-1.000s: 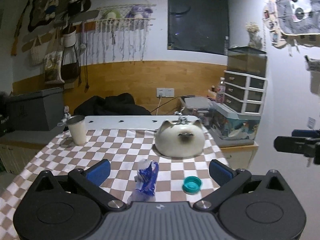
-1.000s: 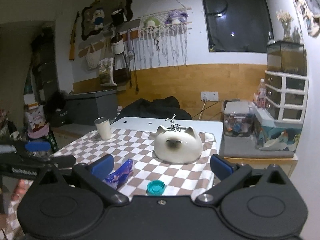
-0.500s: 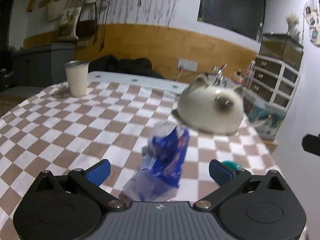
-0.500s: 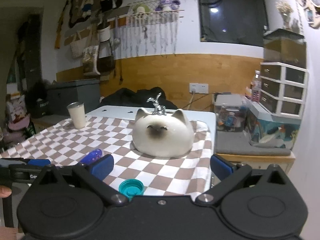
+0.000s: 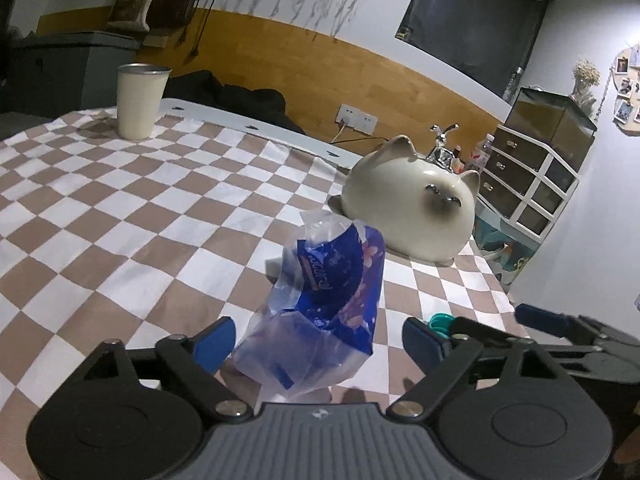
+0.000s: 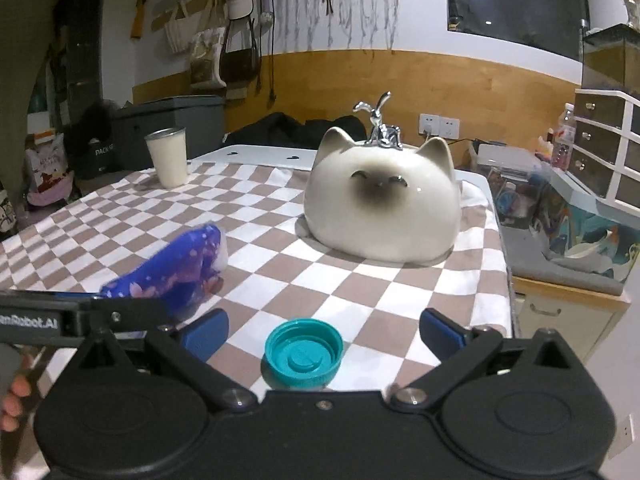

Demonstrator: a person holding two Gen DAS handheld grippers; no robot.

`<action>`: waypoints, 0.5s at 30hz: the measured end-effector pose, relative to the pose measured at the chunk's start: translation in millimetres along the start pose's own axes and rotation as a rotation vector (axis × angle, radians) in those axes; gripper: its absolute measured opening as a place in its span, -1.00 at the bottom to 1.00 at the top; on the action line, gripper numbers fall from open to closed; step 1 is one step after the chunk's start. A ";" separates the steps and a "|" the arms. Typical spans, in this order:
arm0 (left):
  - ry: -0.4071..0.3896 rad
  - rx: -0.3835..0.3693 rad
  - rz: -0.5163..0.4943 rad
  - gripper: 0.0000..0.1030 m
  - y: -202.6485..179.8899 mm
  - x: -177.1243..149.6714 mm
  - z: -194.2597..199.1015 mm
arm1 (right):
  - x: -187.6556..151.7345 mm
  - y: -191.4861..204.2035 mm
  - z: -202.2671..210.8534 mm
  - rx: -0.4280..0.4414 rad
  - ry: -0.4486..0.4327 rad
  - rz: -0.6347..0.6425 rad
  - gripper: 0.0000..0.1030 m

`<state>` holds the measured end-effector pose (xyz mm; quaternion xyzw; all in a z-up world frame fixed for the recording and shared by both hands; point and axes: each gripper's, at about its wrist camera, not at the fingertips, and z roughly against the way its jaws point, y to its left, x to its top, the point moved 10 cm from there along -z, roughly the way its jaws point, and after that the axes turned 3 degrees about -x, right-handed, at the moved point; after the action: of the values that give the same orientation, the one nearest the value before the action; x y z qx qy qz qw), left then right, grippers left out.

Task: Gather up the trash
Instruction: 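Close the left tool on the blue plastic bag while the right tool grasps the teal cap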

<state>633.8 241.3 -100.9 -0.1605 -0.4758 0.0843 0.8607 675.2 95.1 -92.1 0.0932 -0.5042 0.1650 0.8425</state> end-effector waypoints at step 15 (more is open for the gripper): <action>-0.003 0.048 -0.028 -0.09 4.0 -4.4 -2.5 | -20.7 3.4 -31.3 -0.005 0.126 -0.007 0.12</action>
<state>633.6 243.3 -107.0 -0.1329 -0.4770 0.0836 0.8648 690.5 104.6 -125.3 0.0824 -0.4504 0.1664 0.8733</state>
